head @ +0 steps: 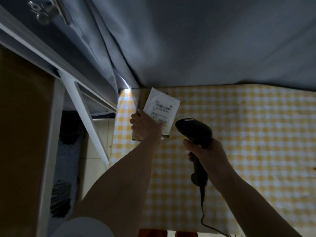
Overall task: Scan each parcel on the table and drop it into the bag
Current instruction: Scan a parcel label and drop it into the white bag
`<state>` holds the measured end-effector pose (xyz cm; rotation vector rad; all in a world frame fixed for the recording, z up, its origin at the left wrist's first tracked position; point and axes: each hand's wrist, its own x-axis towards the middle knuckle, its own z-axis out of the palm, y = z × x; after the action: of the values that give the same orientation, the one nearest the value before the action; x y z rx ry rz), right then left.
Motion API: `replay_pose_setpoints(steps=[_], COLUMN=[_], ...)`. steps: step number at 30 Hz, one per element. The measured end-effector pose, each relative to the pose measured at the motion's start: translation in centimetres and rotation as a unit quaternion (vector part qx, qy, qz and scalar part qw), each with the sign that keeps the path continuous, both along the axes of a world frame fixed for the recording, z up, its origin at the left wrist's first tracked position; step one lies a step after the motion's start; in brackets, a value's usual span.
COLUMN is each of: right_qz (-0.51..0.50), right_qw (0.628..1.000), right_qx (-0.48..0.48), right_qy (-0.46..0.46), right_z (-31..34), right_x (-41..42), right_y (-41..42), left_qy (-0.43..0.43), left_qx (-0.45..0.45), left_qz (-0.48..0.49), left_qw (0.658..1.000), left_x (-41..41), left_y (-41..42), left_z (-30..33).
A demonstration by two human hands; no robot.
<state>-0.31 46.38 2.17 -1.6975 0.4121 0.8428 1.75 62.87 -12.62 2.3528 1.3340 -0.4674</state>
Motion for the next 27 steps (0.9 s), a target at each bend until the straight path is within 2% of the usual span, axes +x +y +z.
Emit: replay_pose_setpoints(steps=[3, 7, 11, 15, 17, 19, 21, 24, 27], right_qz=[0.006, 0.004, -0.013, -0.008, 0.0, 0.002, 0.005, 0.02, 0.027], right_qw=[1.0, 1.0, 1.0, 1.0, 1.0, 1.0, 1.0, 0.999, 0.996], right_qx=[-0.004, 0.002, 0.012, 0.009, 0.009, 0.015, 0.016, 0.022, 0.034], right_qy=[-0.008, -0.013, -0.001, -0.004, -0.011, -0.015, -0.024, -0.044, -0.077], right_z=[0.3, 0.6, 1.0, 1.8, 2.7, 3.9, 5.4, 8.1, 11.3], right_x=[0.0, -0.2, -0.9, -1.8, -2.4, -2.9, -3.3, -4.0, -4.9], right_y=[-0.5, -1.2, -2.2, -3.5, -4.1, -4.5, -4.9, -5.8, -7.4], left_qy=[0.007, -0.07, -0.067, -0.169, -0.225, -0.262, -0.243, -0.214, -0.254], left_qx=[-0.027, -0.084, -0.034, -0.063, -0.109, -0.217, -0.322, -0.391, -0.435], left_qz=[0.021, 0.082, 0.095, 0.165, 0.174, 0.226, 0.264, 0.215, 0.187], left_qw=[0.999, 0.991, 0.993, 0.97, 0.952, 0.913, 0.876, 0.869, 0.843], left_x=[-0.3, -1.1, -2.5, -4.6, -5.4, -6.2, -7.0, -8.6, -9.9], left_y=[-0.1, 0.4, 0.5, 0.2, -1.1, -2.7, -4.2, -5.7, -6.5], left_z=[0.0, 0.4, 1.1, 2.1, 3.2, 4.6, 6.5, 9.0, 12.4])
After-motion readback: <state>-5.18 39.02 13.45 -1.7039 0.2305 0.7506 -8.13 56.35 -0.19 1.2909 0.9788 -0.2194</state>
